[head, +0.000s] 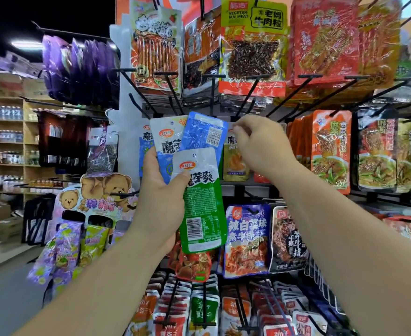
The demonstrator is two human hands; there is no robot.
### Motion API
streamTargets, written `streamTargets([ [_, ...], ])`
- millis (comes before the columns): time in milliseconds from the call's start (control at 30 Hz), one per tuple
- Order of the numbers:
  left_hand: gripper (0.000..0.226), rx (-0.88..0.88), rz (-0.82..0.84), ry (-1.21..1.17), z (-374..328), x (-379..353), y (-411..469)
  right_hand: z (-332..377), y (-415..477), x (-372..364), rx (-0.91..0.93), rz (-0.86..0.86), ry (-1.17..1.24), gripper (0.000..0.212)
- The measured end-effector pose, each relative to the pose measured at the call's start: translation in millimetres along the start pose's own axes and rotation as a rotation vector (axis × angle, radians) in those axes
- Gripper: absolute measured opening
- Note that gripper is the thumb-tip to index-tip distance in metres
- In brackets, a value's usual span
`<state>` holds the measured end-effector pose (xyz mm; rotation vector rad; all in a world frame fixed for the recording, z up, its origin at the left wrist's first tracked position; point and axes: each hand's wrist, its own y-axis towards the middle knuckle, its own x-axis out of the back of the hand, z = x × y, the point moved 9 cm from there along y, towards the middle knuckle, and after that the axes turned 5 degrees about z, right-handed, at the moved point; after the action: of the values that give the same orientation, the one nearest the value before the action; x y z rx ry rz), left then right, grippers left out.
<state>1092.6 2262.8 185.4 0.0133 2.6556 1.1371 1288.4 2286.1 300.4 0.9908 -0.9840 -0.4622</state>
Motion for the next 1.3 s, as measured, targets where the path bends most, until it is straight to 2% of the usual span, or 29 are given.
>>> streamTargets([
  [67, 0.045, -0.034, -0.043, -0.037, -7, 11, -4, 15, -28, 20, -0.055, -0.073, 0.281, 0.025],
  [133, 0.043, -0.060, -0.088, -0.069, -12, 21, -11, 34, -58, 9, -0.124, 0.044, 0.527, 0.029],
  [200, 0.042, -0.060, -0.118, -0.077, -14, 25, -16, 52, -81, -11, -0.153, 0.155, 0.644, 0.035],
  [333, 0.043, -0.074, -0.163, -0.020, -17, 27, -26, 58, -106, -33, -0.180, 0.179, 0.550, 0.043],
  [533, 0.055, -0.079, -0.102, 0.007, -14, 31, -43, 46, -130, -54, -0.231, 0.190, 0.785, 0.038],
  [667, 0.041, -0.038, -0.041, -0.057, -10, 27, -52, 37, -148, -72, -0.298, 0.191, 0.960, 0.026],
  [833, 0.041, 0.010, -0.041, -0.104, -5, 29, -54, 40, -156, -80, -0.334, 0.183, 1.047, 0.038],
  [1000, 0.037, -0.005, -0.044, -0.152, -10, 32, -54, 44, -149, -72, -0.287, 0.210, 1.071, 0.021],
  [1167, 0.039, -0.009, -0.034, -0.151, -12, 32, -51, 43, -146, -68, -0.302, 0.230, 1.061, 0.021],
  [1300, 0.042, -0.001, -0.029, -0.121, -7, 37, -46, 36, -144, -66, -0.358, 0.252, 1.050, 0.011],
])
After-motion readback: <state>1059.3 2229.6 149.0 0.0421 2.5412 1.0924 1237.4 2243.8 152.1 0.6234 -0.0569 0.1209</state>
